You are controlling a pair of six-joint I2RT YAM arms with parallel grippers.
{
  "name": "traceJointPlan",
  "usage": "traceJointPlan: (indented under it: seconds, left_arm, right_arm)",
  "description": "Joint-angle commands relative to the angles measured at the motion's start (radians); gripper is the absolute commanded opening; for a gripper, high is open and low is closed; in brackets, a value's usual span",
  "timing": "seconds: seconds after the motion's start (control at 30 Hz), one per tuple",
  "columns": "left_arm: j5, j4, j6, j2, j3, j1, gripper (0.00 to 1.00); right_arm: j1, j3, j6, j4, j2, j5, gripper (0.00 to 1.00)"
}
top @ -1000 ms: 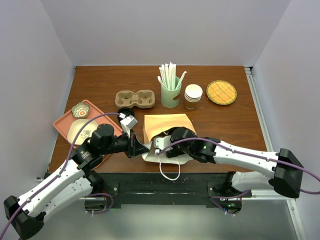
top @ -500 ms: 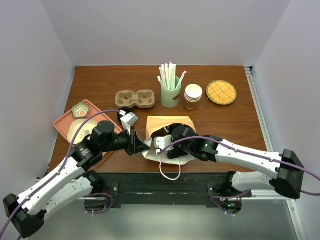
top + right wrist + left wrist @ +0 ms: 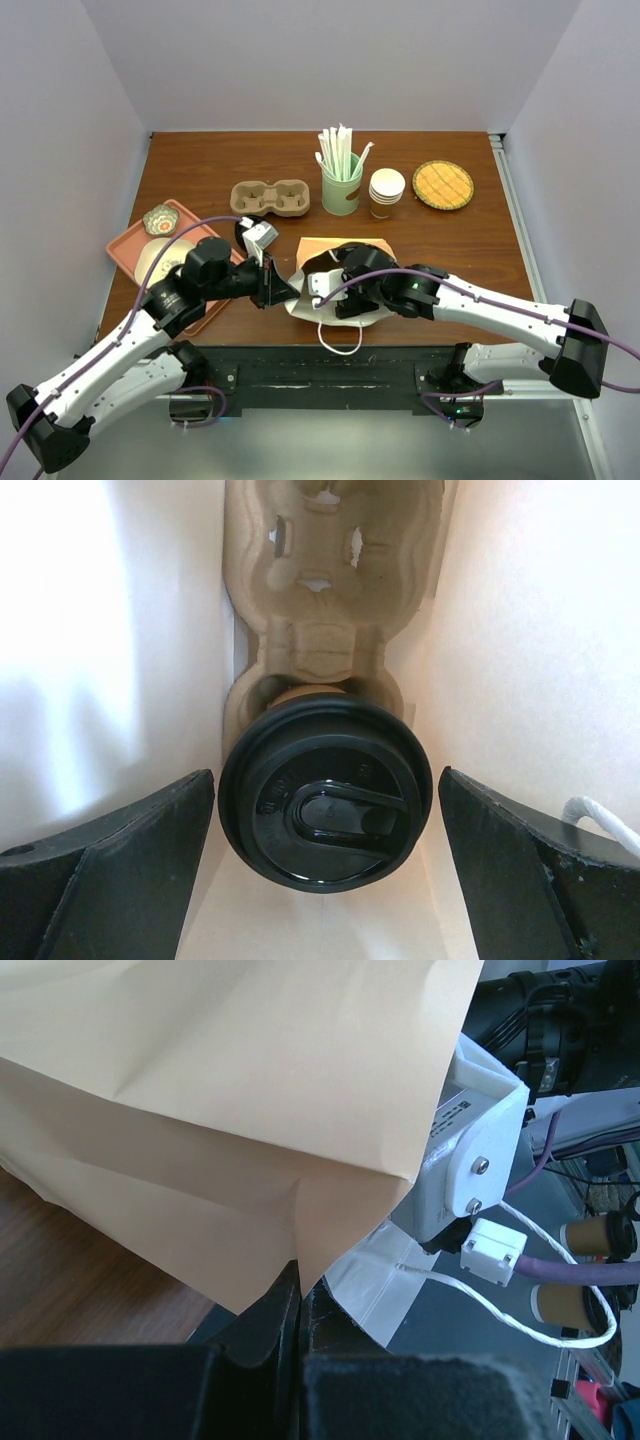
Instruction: Pack the takeout coffee
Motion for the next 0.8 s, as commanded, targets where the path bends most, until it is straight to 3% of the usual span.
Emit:
traceJointPlan:
  seconds: [0.0,0.77]
  left_arm:
    - [0.007,0.016,0.012,0.016,0.055,-0.004,0.0]
    - [-0.003,-0.016,-0.015,0.078,0.129,-0.002,0.02]
  right_arm:
    - [-0.003,0.061,0.016,-0.024,-0.025,-0.02,0.99]
    - [-0.017,0.113,0.056,-0.104,-0.045,-0.014,0.97]
